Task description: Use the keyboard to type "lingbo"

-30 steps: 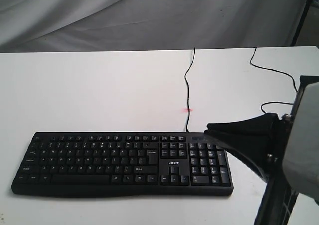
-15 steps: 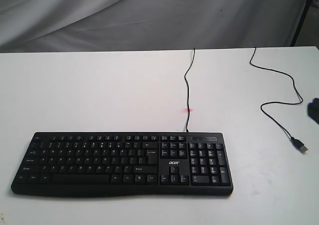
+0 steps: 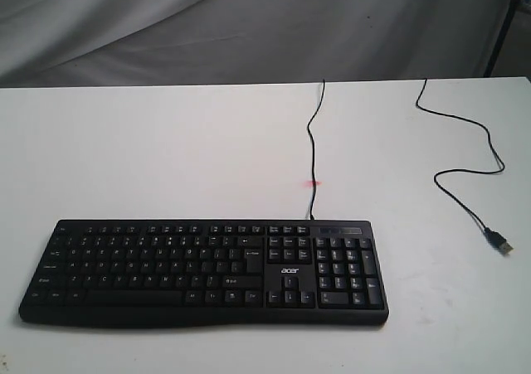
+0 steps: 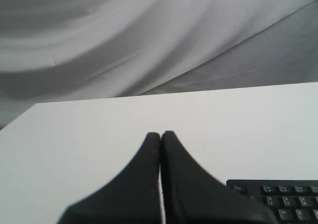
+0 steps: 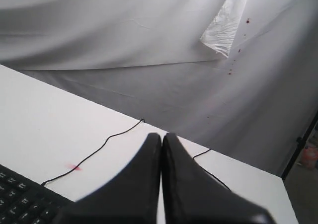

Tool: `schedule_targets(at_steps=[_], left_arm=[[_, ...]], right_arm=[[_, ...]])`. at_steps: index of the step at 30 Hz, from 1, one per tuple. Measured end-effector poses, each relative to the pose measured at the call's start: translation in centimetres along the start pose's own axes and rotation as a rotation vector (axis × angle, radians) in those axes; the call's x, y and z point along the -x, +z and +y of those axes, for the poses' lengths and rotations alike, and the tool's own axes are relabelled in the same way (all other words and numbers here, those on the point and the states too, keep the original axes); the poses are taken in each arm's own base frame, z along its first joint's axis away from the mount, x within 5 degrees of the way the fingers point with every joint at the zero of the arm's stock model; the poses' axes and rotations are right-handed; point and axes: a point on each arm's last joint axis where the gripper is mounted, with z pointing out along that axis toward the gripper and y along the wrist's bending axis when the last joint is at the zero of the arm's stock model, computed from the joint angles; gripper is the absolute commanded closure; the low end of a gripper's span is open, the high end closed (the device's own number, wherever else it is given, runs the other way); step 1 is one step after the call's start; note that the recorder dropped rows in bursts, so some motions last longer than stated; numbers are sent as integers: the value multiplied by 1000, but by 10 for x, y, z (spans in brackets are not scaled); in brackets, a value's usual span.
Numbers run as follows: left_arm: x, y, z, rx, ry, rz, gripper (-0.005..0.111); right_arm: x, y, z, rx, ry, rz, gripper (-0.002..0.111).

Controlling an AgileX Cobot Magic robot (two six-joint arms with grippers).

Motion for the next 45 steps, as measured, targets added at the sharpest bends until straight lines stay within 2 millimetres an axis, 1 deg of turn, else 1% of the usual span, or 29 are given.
schedule_targets(at_steps=[6, 17, 23, 31, 45], left_arm=[[0, 0, 0, 0, 0, 0, 106], [0, 0, 0, 0, 0, 0, 106], [0, 0, 0, 0, 0, 0, 106], [0, 0, 0, 0, 0, 0, 106], [0, 0, 0, 0, 0, 0, 106]], right_arm=[[-13, 2, 2, -7, -7, 26, 108], [-44, 5, 9, -30, 109, 70, 108], [-41, -1, 8, -49, 112, 2, 108], [-47, -3, 10, -41, 116, 62, 108], [-47, -3, 10, -40, 116, 68, 108]])
